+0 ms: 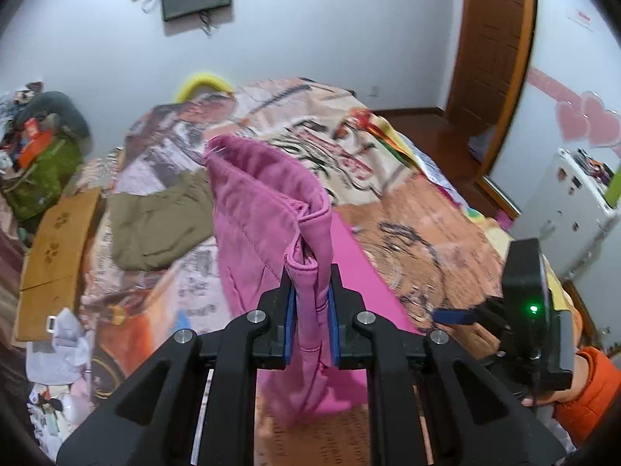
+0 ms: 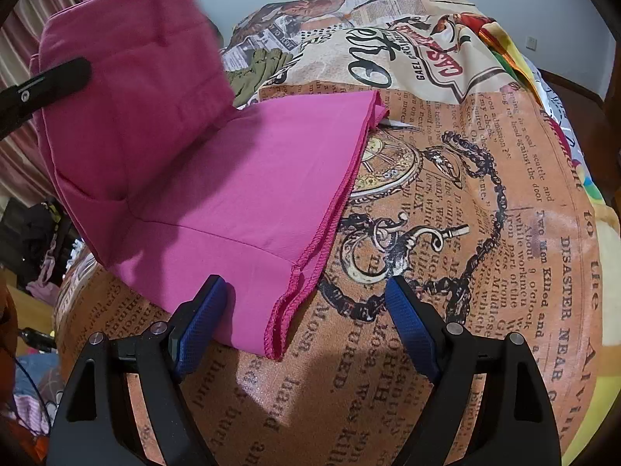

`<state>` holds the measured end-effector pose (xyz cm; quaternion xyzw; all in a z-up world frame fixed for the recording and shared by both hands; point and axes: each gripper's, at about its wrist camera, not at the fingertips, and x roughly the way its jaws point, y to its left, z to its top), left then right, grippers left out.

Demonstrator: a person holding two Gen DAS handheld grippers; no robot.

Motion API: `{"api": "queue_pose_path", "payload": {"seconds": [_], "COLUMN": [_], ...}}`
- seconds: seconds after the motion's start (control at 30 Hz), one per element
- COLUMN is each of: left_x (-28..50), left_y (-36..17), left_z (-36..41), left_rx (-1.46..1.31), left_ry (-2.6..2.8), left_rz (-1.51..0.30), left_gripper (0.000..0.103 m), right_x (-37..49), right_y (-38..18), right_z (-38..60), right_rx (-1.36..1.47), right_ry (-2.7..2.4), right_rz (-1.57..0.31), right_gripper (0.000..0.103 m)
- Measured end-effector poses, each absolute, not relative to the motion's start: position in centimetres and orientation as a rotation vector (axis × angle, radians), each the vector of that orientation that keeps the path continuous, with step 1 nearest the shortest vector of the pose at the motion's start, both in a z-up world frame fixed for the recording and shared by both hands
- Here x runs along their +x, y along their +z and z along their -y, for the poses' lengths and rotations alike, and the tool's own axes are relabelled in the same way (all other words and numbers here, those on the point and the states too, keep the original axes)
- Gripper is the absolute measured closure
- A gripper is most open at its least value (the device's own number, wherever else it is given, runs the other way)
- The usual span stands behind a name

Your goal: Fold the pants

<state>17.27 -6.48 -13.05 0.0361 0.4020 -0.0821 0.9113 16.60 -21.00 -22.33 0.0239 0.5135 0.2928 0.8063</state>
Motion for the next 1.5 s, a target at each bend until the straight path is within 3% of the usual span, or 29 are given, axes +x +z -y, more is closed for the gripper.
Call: {"api": "queue_pose_path", "payload": {"seconds": [0.47,0.53,0.7,0.83,0.9,1.23,1.3,1.5], "left_x": [18.6,18.5,18.1,18.1,18.4,21.7,22.4,26.2], "left_y": [-16.9,-16.8,-16.3,-16.0,-15.8,-14.5,-13.9,-15.2], "left_z": [8.7,8.9,8.5,7.6,6.9,0.6,-0.6,-1.5], "left_rx": [0.002,0.006,-0.029,-0.036,-0.027,-0.180,-0.205,-0.069], "left_ry": [-0.327,-0.346,-0.351,-0.323,-0.278,-0.164,-0.143,-0.010], "left_rz": [-1.019,-1.025,-1.027,-1.014,-0.996,-0.967,-0.942,-0.935], "left_gripper": [0.088,0.083,0.049,0.043,0.032,0.029,0.023,0.020], "right_x": [16.6,16.6,16.6,16.6,16.6,16.7,16.7,16.8], "right_y": [-22.3,-22.3,-22.3,-22.3,-22.3,-22.3,-22.3,-22.3], "right_z": [21.0,21.0,21.0,21.0,21.0,21.1,21.1,21.1], "right_rx": [0.051,0.053,0.061,0.061,0.061,0.069,0.069,0.074], "right_ry": [0.629,0.627,0.622,0.622,0.622,0.621,0.621,0.621], "right_rz": [-1.097,-1.096,-1.094,-1.094,-1.093,-1.093,-1.093,-1.090], "right_gripper": [0.021,0.021,0.021,0.021,0.021,0.021,0.020,0.021]}}
